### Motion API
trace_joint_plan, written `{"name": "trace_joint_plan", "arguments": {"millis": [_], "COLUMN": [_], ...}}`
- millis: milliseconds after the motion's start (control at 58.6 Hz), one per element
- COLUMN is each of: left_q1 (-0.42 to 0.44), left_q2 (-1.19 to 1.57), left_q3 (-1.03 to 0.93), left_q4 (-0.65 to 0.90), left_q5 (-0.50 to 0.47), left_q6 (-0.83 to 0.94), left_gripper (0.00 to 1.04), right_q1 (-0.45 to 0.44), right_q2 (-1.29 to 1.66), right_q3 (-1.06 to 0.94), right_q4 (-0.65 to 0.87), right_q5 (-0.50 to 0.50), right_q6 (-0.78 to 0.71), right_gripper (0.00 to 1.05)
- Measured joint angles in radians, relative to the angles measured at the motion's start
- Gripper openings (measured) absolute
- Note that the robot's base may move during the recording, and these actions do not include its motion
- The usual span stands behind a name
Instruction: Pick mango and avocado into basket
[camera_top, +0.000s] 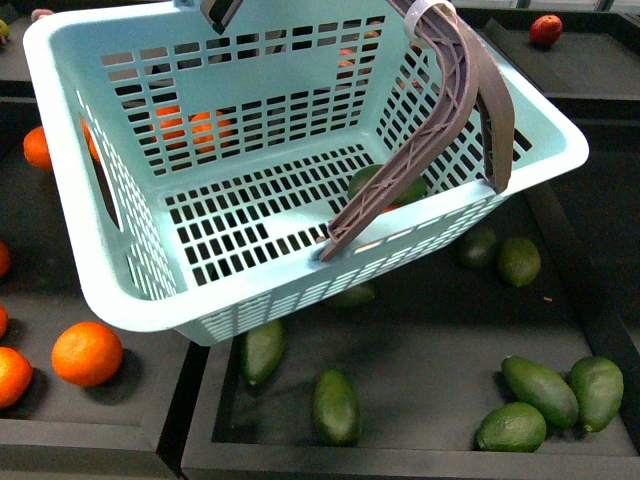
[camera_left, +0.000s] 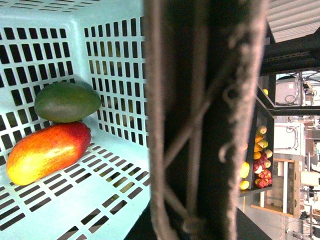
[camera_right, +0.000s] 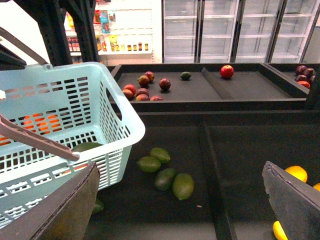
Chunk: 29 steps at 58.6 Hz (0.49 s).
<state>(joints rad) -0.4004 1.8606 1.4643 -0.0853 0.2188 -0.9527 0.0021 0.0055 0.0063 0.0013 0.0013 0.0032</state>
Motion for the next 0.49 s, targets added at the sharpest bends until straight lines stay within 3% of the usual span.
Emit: {"name": "trace_joint_plan", "arguments": {"millis": [495], "left_q1": [-0.008], "left_q2": [0.000], "left_q3": [0.000], "left_q4": [0.000], "left_q5": [-0.002], "left_q6": [-0.006], "left_gripper": [0.06], "right_q1": [0.000], "right_q2": [0.002], "right_q3": [0.000], "right_q4": [-0.006], "right_q5": [0.002], "right_q6": [0.000], "right_gripper": [0.97]}}
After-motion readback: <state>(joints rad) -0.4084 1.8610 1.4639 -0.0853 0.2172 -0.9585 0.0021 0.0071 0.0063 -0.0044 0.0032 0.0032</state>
